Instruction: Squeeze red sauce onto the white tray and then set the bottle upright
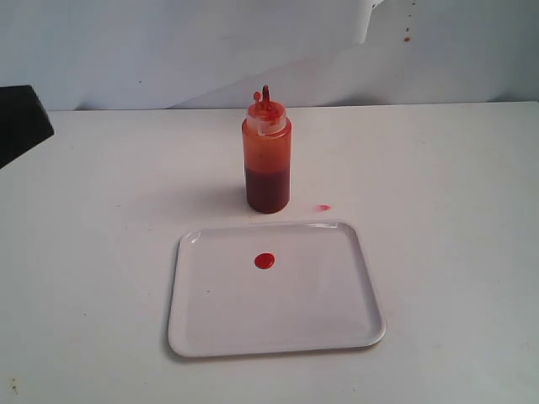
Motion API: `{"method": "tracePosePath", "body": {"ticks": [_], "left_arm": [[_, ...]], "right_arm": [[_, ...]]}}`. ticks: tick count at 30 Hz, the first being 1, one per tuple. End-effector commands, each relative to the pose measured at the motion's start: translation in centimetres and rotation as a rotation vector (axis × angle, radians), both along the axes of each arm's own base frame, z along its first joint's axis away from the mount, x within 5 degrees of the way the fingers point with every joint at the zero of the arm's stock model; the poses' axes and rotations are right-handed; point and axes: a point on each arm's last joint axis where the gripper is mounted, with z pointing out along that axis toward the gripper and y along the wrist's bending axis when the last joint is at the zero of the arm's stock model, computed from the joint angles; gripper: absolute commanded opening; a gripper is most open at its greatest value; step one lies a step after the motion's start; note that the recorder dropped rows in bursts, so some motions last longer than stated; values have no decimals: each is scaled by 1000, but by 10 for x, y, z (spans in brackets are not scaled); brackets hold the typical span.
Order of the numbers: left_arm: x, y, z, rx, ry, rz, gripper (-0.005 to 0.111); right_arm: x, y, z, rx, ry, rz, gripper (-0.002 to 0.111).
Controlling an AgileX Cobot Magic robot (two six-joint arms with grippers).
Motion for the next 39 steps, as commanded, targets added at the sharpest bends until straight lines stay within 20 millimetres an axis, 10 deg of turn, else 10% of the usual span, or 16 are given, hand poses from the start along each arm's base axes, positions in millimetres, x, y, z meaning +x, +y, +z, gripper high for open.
{"method": "tracePosePath", "body": {"ticks": [1,21,32,39], "left_arm": [[-1,0,-1,-8,11,2,0],[-2,1,0,-9,7,2,0],[-58,18,10,-107,-69,86,0],[-75,39,-20,-299,2,266,0]], "right_arm": [[0,-1,-1,-6,-2,-2,0],[0,-1,-1,-4,-1,-3,0],[0,-1,-1,-4,-1,-3,0],[0,-1,-1,-4,-1,-3,0]]}}
